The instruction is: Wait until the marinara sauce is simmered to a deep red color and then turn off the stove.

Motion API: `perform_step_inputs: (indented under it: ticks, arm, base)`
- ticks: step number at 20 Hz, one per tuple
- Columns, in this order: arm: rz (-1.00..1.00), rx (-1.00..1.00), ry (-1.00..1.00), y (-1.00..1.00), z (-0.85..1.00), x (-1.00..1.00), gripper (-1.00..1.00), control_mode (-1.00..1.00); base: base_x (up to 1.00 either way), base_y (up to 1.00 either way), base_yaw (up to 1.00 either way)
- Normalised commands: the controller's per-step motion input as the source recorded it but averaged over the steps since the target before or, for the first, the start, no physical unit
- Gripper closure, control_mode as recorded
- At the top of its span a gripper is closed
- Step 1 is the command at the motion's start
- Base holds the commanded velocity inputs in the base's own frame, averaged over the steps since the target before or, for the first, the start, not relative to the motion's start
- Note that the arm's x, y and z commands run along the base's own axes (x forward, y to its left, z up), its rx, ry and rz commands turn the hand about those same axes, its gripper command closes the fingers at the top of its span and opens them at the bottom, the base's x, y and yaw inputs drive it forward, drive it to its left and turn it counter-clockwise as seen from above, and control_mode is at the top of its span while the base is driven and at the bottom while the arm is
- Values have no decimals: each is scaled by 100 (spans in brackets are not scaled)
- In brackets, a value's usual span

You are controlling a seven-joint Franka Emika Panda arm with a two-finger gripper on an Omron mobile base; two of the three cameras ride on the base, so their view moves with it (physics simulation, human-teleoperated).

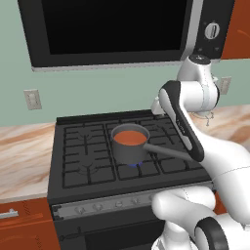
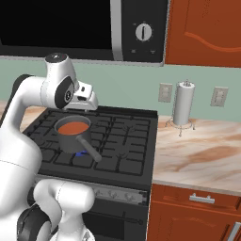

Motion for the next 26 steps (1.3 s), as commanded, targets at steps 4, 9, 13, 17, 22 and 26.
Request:
perform_step_inputs:
  ticks: [4,9,13,17,22,26]
  arm:
    - [0,0,0,0,0,0,-100,-100]
    - [0,0,0,0,0,0,-100,-100]
    - [0,0,0,0,0,0,-100,-100]
    - [0,0,0,0,0,0,-100,-100]
    - [0,0,0,0,0,0,-100,-100]
    - [0,0,0,0,0,0,-100,-100]
  base:
    - [0,0,0]
    - [0,0,0]
    - [0,0,0]
    - [0,0,0]
    - [0,0,0]
    - [0,0,0]
